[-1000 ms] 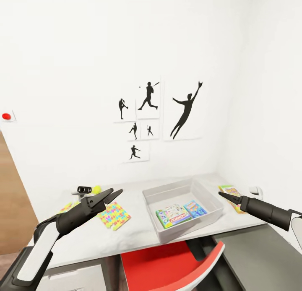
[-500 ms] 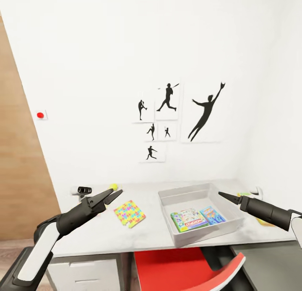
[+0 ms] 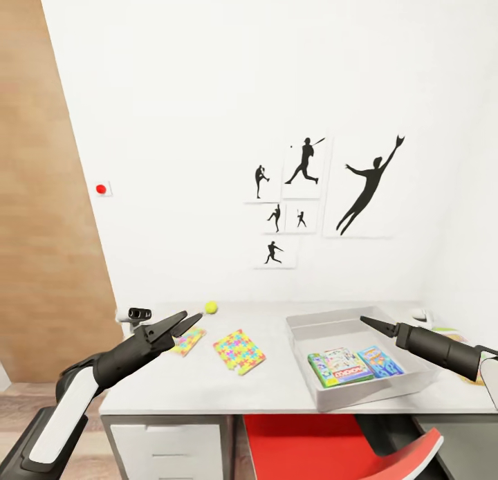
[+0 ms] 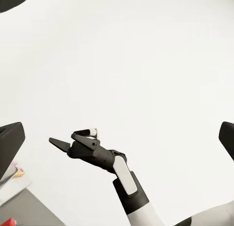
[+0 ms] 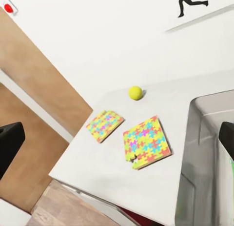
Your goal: Put all the toys in the child's room - the three board games (two on the bed and one on the table), the two jigsaw puzzles on the table, and the tennis ball on the table - inside the toy box on the table in the child's room.
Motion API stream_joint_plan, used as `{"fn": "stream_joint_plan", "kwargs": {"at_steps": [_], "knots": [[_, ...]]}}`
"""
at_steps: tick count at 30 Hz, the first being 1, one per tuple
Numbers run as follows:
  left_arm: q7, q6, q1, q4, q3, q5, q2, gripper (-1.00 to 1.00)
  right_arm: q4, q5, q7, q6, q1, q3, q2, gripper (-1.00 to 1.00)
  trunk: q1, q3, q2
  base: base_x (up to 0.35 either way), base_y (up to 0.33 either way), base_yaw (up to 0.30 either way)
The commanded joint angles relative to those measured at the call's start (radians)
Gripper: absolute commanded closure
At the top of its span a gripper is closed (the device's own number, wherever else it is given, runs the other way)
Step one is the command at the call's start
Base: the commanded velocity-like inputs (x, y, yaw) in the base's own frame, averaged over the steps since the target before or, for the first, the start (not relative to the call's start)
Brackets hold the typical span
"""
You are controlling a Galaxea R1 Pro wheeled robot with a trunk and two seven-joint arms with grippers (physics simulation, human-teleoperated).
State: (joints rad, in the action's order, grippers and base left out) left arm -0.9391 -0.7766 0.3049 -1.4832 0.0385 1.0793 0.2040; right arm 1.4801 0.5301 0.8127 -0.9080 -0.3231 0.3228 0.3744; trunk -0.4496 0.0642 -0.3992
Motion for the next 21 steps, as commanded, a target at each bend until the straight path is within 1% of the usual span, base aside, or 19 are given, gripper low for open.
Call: {"fn": "stream_joint_plan", "kwargs": {"at_steps": [1, 21], "knots": [[0.000, -0.006, 0.000, 0.001, 0.001, 0.007, 0.001, -1.00, 0.000, -0.001, 0.003, -0.005, -0.001, 0.001, 0.000, -1.00, 0.000, 0.000, -0.001, 0.000, 0.260, 0.025], [0.000, -0.006, 0.000, 0.007, 0.001, 0.007, 0.001, -1.00, 0.000, -0.001, 0.003, -0.005, -0.001, 0.001, 0.000, -1.00, 0.000, 0.000, -0.001, 0.000, 0.286, 0.006]]}}
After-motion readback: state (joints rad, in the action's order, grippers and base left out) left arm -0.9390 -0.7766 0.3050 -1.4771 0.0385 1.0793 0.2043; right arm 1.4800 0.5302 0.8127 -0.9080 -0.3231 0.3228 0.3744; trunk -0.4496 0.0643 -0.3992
